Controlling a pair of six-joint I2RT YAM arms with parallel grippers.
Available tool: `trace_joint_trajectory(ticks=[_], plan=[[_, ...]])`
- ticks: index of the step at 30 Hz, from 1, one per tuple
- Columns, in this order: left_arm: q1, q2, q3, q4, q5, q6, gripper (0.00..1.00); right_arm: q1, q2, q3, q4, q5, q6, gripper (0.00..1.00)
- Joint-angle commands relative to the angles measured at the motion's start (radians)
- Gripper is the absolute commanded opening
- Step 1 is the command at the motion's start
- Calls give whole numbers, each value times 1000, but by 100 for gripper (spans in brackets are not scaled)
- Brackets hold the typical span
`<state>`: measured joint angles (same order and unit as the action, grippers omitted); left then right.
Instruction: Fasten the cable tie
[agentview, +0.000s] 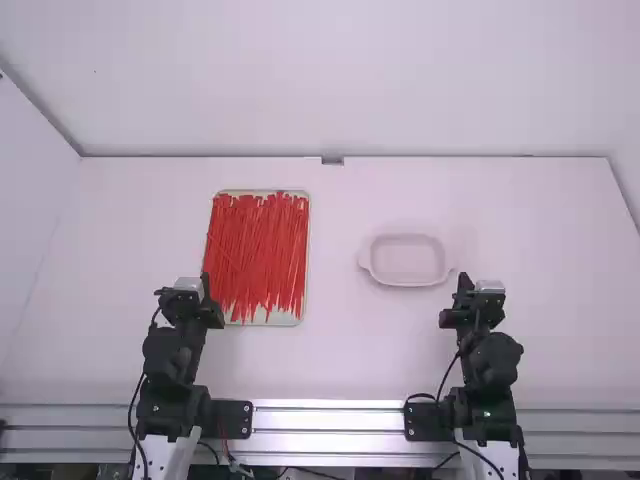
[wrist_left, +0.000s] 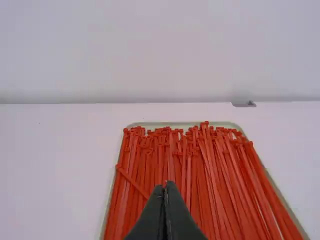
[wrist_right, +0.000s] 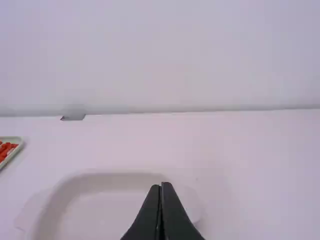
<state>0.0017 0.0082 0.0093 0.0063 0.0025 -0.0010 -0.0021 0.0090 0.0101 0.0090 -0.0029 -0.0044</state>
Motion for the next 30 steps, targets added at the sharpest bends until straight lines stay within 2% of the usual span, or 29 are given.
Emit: trace_joint_trajectory(ticks=[1, 14, 22, 30], plan=[[0, 0, 0, -1, 0, 0, 0, 0, 0, 0, -1, 1, 0, 1], [-3, 68, 75, -32, 6, 3, 8, 7, 90, 77, -20, -12, -5, 8], [-13, 191, 164, -68, 15, 1, 18, 28, 270, 198, -61, -7, -7, 18], [-24, 359, 251, -86, 36, -12, 33, 70, 526, 369, -133, 7, 3, 34]])
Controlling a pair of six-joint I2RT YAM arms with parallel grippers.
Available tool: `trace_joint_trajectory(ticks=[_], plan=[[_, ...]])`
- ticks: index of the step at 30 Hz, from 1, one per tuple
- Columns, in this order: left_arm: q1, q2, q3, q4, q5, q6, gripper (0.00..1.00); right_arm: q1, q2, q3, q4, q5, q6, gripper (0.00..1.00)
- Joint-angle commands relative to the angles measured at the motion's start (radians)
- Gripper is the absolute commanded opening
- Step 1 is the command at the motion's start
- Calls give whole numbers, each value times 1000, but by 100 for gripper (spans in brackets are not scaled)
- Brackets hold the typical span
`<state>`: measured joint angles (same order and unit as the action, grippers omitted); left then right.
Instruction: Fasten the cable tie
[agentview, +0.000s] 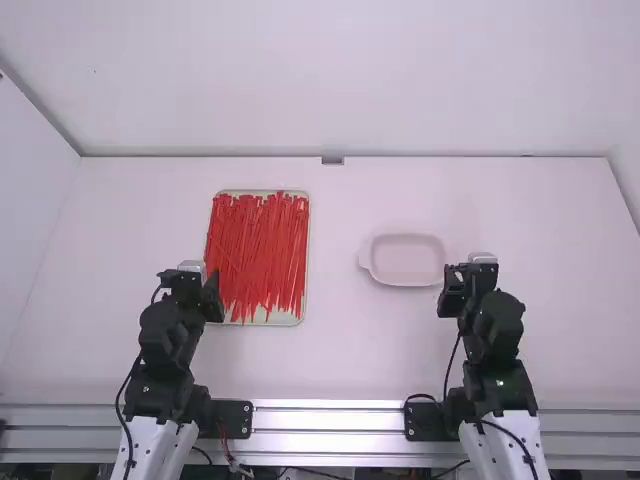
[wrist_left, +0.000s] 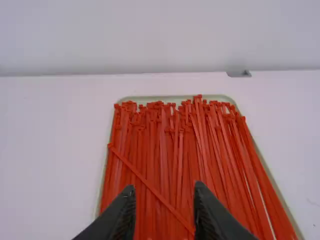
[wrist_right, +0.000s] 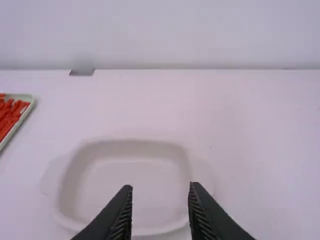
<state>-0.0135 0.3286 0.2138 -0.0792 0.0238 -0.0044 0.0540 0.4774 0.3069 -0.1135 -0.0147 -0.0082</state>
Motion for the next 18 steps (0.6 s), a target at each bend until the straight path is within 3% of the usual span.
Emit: trace_joint_trajectory(ticks=[1, 18], plan=[[-9, 51, 55, -4, 17, -7, 35, 18, 76, 86, -15, 23, 8, 35], [-4, 412, 354, -92, 6, -35, 68, 94, 569, 454, -187, 85, 99, 68]])
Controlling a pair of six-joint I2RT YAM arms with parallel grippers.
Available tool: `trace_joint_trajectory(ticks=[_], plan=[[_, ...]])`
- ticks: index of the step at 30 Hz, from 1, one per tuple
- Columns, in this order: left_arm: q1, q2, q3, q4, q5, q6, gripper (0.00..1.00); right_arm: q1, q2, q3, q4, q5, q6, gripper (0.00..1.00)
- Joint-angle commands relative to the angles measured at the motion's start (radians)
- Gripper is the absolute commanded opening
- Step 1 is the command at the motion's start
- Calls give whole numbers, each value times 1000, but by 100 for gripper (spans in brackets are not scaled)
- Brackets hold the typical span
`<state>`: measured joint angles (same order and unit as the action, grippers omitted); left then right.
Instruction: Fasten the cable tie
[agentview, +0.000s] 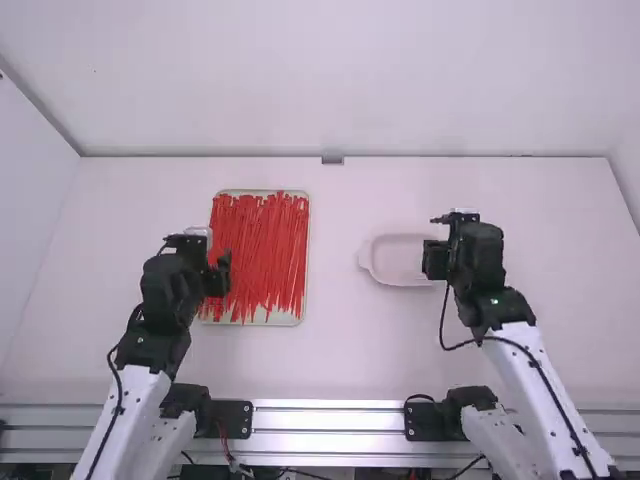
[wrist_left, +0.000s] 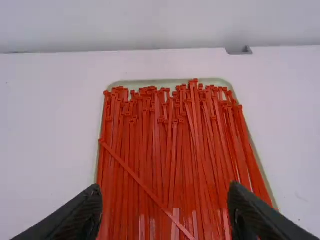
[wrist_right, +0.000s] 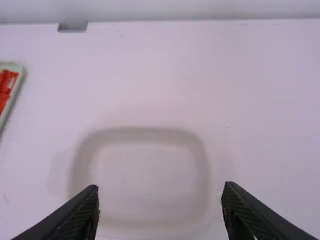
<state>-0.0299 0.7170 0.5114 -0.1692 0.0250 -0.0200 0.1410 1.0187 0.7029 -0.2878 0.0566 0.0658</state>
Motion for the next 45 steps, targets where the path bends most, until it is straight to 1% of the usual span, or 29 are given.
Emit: trace_joint_trajectory(ticks=[1, 5, 8, 10, 11, 12, 17, 19, 22, 30, 37, 45], plan=[[22, 43, 80, -11, 11, -25, 70, 10, 45, 78, -30, 15, 28, 70], [51, 120, 170, -48, 40, -28, 76, 32, 116, 152, -93, 24, 35, 77], [49, 192, 230, -65, -9, -48, 81, 55, 164, 204, -142, 51, 42, 81], [47, 265, 282, -87, -41, -54, 85, 76, 212, 246, -186, 116, 76, 85], [47, 272, 287, -89, -41, -52, 85, 77, 217, 250, -189, 121, 80, 85], [48, 309, 315, -106, -30, -49, 87, 88, 242, 270, -205, 146, 101, 87], [49, 456, 410, -141, 4, -46, 93, 126, 323, 331, -239, 160, 100, 93], [50, 505, 444, -155, 7, -48, 95, 130, 350, 352, -253, 163, 108, 95], [50, 560, 494, -180, 7, -50, 97, 115, 382, 376, -278, 148, 117, 97], [51, 596, 549, -198, 11, -52, 99, 101, 407, 396, -285, 119, 118, 98], [54, 596, 550, -206, 8, -63, 99, 106, 407, 396, -266, 52, 110, 98], [51, 596, 550, -196, 11, -78, 99, 99, 408, 396, -269, 36, 113, 98]])
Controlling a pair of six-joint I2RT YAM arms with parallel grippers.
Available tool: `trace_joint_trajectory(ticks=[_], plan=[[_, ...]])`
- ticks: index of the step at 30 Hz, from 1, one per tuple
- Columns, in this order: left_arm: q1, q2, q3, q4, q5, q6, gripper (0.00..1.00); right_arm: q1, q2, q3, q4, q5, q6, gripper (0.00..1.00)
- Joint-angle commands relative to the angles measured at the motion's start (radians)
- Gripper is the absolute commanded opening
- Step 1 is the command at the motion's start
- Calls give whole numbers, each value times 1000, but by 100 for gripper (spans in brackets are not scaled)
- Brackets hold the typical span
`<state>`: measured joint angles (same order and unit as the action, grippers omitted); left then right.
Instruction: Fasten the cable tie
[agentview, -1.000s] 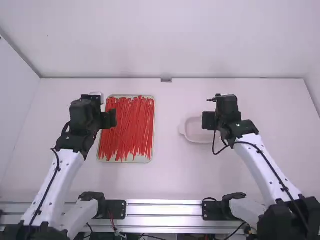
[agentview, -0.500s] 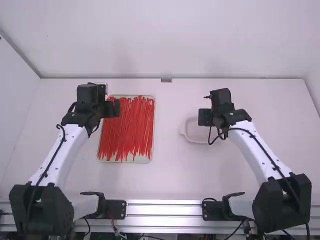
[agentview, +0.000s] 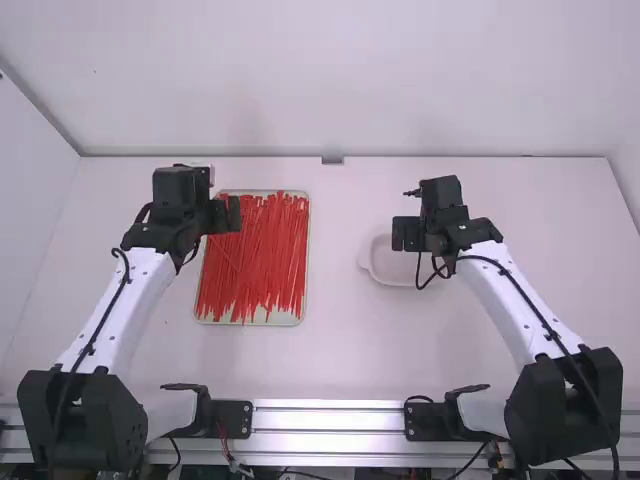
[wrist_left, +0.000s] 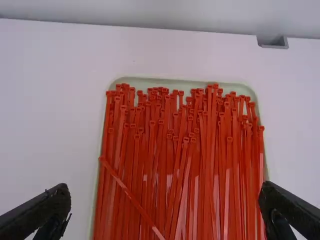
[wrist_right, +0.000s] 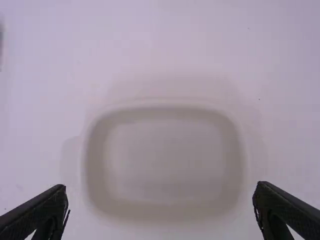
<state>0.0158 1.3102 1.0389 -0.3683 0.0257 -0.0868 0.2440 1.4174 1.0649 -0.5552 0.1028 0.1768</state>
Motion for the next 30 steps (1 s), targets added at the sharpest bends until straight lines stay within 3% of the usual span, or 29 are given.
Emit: trace_joint_trajectory(ticks=[1, 7, 17, 30], plan=[[5, 3, 23, 5, 11, -15, 99, -4, 10, 34, -3, -11, -2, 98], [5, 3, 40, 9, 42, -20, 99, 13, 10, 34, 6, -132, -119, 98], [4, 57, 177, -78, 41, 8, 99, 24, 10, 34, 25, -132, -106, 98], [10, 328, 354, -142, 42, 6, 99, 24, 9, 34, 24, -132, -95, 98]])
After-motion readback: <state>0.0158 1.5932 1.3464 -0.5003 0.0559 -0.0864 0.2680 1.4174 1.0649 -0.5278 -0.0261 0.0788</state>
